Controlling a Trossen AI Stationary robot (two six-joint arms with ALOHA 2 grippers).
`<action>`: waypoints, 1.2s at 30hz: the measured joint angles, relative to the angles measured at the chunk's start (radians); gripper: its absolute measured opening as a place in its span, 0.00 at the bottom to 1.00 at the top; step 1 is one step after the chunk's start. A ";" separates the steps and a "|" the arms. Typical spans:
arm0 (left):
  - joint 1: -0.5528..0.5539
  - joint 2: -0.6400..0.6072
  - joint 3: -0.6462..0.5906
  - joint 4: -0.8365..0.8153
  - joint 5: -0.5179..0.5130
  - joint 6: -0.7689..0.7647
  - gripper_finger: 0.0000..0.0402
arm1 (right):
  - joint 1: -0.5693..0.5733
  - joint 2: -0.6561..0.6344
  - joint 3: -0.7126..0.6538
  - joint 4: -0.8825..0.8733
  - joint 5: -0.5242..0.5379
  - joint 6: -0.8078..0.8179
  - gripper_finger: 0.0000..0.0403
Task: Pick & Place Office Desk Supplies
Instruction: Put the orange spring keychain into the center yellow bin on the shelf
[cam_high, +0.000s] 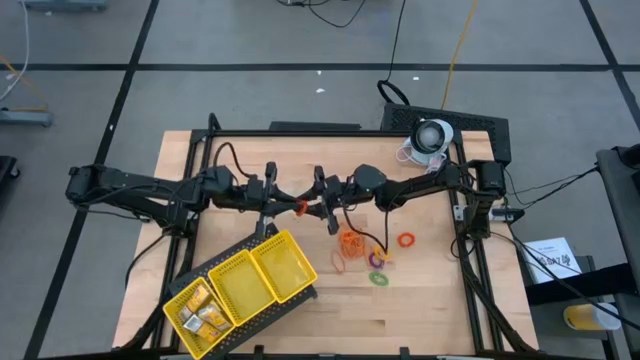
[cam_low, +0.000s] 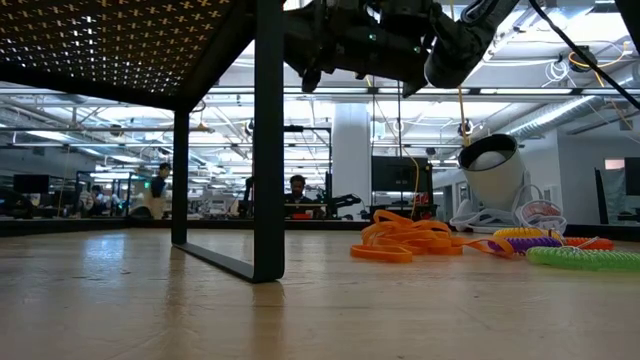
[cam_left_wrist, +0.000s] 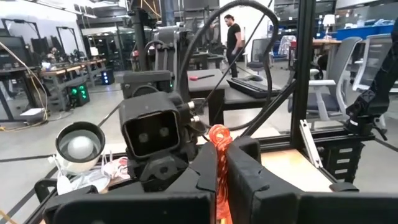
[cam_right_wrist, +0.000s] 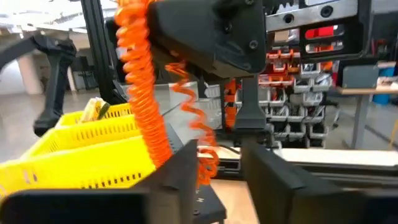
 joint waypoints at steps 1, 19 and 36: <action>0.000 0.000 0.000 0.000 0.001 -0.001 0.02 | 0.000 -0.003 0.000 -0.002 0.000 0.021 0.32; -0.033 -0.102 0.001 -0.114 0.003 -0.056 0.05 | -0.029 -0.364 0.000 -0.598 0.009 -0.016 0.75; -0.357 -0.432 0.002 -0.589 0.317 -0.571 0.06 | -0.028 -0.460 0.000 -0.867 0.010 -0.079 0.70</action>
